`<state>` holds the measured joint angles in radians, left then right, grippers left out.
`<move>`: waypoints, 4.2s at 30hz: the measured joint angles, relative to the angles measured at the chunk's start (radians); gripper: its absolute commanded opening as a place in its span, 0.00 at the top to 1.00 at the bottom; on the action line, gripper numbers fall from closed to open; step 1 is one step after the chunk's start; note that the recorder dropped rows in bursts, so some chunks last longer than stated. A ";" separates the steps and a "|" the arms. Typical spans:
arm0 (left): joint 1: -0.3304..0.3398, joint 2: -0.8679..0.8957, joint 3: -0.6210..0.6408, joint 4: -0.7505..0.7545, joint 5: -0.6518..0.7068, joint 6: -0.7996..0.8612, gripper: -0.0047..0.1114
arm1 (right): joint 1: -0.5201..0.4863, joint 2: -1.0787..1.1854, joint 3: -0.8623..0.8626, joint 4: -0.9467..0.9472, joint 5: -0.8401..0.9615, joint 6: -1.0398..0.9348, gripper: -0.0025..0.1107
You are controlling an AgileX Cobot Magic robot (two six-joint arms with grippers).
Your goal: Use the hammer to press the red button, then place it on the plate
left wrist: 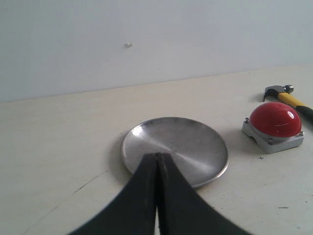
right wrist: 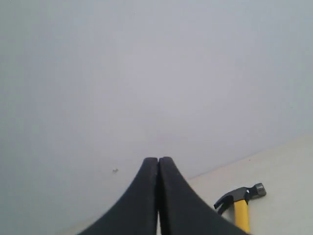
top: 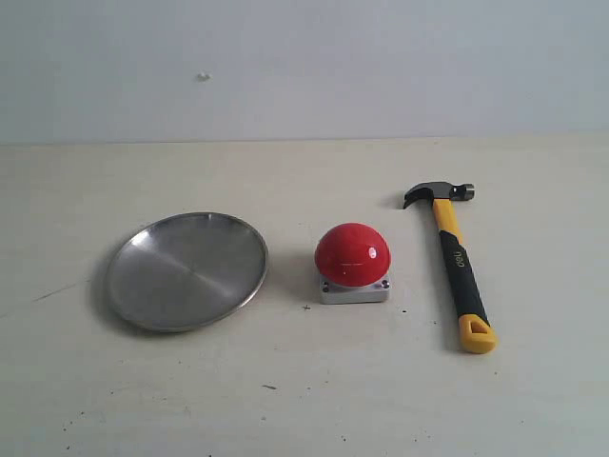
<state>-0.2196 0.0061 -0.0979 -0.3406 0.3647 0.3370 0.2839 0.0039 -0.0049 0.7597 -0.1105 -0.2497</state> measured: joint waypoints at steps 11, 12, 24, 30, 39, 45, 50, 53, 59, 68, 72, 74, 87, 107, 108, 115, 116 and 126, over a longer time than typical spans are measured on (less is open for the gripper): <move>0.000 0.000 0.000 0.000 0.000 0.000 0.96 | 0.000 0.000 -0.023 -0.043 -0.117 0.093 0.98; 0.000 0.000 0.000 0.000 0.000 0.000 0.96 | 0.000 0.006 -0.051 -0.079 -0.107 0.095 0.98; 0.000 0.000 0.000 0.000 0.000 0.000 0.96 | 0.000 0.750 -0.563 -0.233 0.222 0.044 0.98; 0.000 0.000 0.000 0.000 0.000 0.000 0.96 | 0.000 1.118 -0.820 -0.372 0.471 0.094 0.98; 0.000 0.000 0.000 0.000 0.000 0.000 0.96 | -0.001 1.570 -1.200 -0.944 0.964 0.549 0.93; 0.000 0.000 0.000 0.000 0.000 0.000 0.96 | -0.001 1.877 -1.303 -0.930 1.034 0.554 0.39; 0.000 0.000 0.000 0.000 0.000 0.000 0.96 | -0.004 2.014 -1.311 -0.895 0.983 0.541 0.41; 0.000 0.000 0.000 0.000 0.000 0.000 0.96 | -0.013 2.049 -1.311 -0.861 0.942 0.533 0.41; 0.000 0.000 0.000 0.000 0.000 0.000 0.96 | -0.019 2.104 -1.317 -0.840 0.915 0.525 0.41; 0.000 0.000 0.000 0.000 0.000 0.000 0.96 | -0.019 2.108 -1.319 -0.832 0.904 0.525 0.45; 0.000 0.000 0.000 0.000 0.000 0.000 0.96 | -0.019 2.112 -1.321 -0.828 0.895 0.525 0.51; 0.000 0.000 0.000 0.000 0.000 0.000 0.96 | -0.019 2.116 -1.323 -0.821 0.891 0.525 0.64; 0.000 0.000 0.000 0.000 0.000 0.000 0.96 | -0.021 2.118 -1.327 -0.813 0.896 0.485 0.98; 0.000 0.000 0.000 0.142 -0.018 0.105 0.96 | -0.021 1.980 -1.316 -0.837 0.941 0.413 0.98; 0.000 0.000 0.000 0.137 -0.038 0.107 0.96 | -0.021 1.979 -1.316 -0.837 0.944 0.407 0.98; 0.000 0.000 0.000 -0.053 -0.176 0.082 0.96 | -0.021 1.959 -1.316 -0.839 0.951 0.366 0.98; 0.000 0.000 0.000 -0.063 -0.201 0.074 0.96 | -0.021 1.952 -1.316 -0.839 0.953 0.362 0.98; 0.000 0.000 0.000 -0.105 -0.472 0.017 0.96 | -0.021 1.855 -1.314 -0.839 0.979 0.316 0.98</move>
<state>-0.2196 0.0061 -0.0979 -0.4457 -0.1078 0.3545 0.2632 1.8586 -1.3193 -0.0793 0.8687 0.0664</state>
